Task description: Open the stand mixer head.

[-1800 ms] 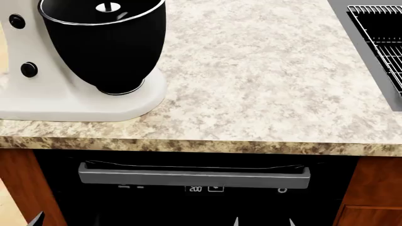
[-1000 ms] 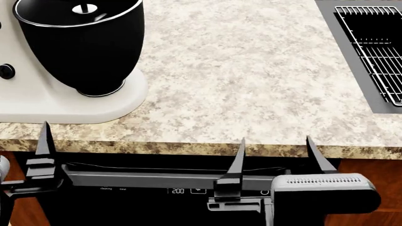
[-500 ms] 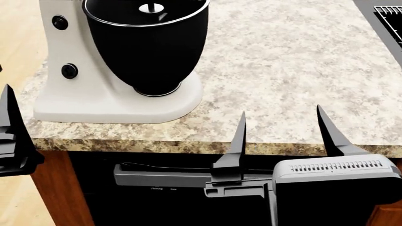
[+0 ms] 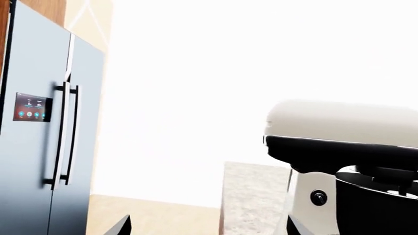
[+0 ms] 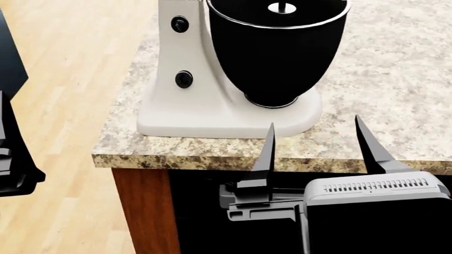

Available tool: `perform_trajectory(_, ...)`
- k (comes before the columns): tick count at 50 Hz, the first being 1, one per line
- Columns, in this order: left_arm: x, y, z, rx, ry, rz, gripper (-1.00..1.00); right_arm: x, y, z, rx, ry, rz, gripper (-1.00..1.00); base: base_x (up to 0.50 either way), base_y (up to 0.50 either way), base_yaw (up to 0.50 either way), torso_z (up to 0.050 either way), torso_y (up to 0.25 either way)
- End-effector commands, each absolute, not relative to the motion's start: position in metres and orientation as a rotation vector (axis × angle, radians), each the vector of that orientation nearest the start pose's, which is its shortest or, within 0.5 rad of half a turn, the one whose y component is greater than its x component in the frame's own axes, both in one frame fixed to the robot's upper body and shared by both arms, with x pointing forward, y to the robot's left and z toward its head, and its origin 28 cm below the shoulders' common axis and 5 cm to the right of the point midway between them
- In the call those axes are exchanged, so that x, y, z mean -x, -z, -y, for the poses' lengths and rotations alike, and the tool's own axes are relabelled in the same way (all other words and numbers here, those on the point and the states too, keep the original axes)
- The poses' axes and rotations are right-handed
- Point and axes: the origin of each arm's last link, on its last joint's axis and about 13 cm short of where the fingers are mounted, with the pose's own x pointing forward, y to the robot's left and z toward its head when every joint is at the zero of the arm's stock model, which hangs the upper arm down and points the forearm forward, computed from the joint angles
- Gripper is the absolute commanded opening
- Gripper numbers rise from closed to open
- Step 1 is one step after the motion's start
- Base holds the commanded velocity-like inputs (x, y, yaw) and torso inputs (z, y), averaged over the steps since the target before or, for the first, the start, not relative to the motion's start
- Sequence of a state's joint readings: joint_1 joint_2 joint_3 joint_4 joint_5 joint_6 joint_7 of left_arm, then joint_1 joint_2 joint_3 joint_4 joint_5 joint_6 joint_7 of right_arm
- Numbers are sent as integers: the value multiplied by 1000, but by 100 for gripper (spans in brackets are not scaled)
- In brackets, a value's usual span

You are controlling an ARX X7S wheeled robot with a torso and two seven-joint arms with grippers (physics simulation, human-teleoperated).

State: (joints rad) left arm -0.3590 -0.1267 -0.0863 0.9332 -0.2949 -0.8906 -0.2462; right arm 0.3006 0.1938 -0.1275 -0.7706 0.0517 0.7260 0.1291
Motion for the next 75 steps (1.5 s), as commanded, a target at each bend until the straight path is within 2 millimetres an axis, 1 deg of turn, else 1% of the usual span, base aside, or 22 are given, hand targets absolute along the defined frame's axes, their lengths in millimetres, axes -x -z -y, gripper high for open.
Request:
perform_trajectory(1,-204,-209,-219,108,-61,439,100,-218,-180,102,149,-20,357,100,-16,500,0,0,0)
perform_trajectory(28,-205,-207,-219,108,-65,435,100,-218,-178,100,146,-25,361,100,-16,498,0,0,0)
perform_trajectory(33,-205,-207,-219,110,-65,434,100,-217,-178,99,133,-50,368,100,0,0,0,0,0)
perform_trajectory(42,-205,-208,-220,112,-70,436,100,-218,-177,101,139,-33,377,100,497,0,0,0,0)
perform_trajectory(47,-205,-208,-221,116,-69,436,100,-218,-177,101,125,-43,377,100,0,0,0,0,0)
perform_trajectory(48,-204,-208,-221,117,-67,436,100,-218,-176,101,127,-36,389,-100,0,0,0,0,0)
perform_trajectory(57,-205,-207,-221,117,-66,435,100,-226,-178,102,160,-56,400,-100,0,0,0,0,0)
perform_trajectory(63,-206,-205,-220,120,-69,431,100,-244,-174,106,181,-37,367,-100,0,0,0,0,0)
perform_trajectory(69,-203,-206,-223,121,-65,430,100,-260,-175,107,215,-19,365,-100,0,0,0,0,0)
perform_trajectory(75,-198,-207,-229,125,-68,431,100,-266,-176,106,216,-19,360,-100,0,0,0,0,0)
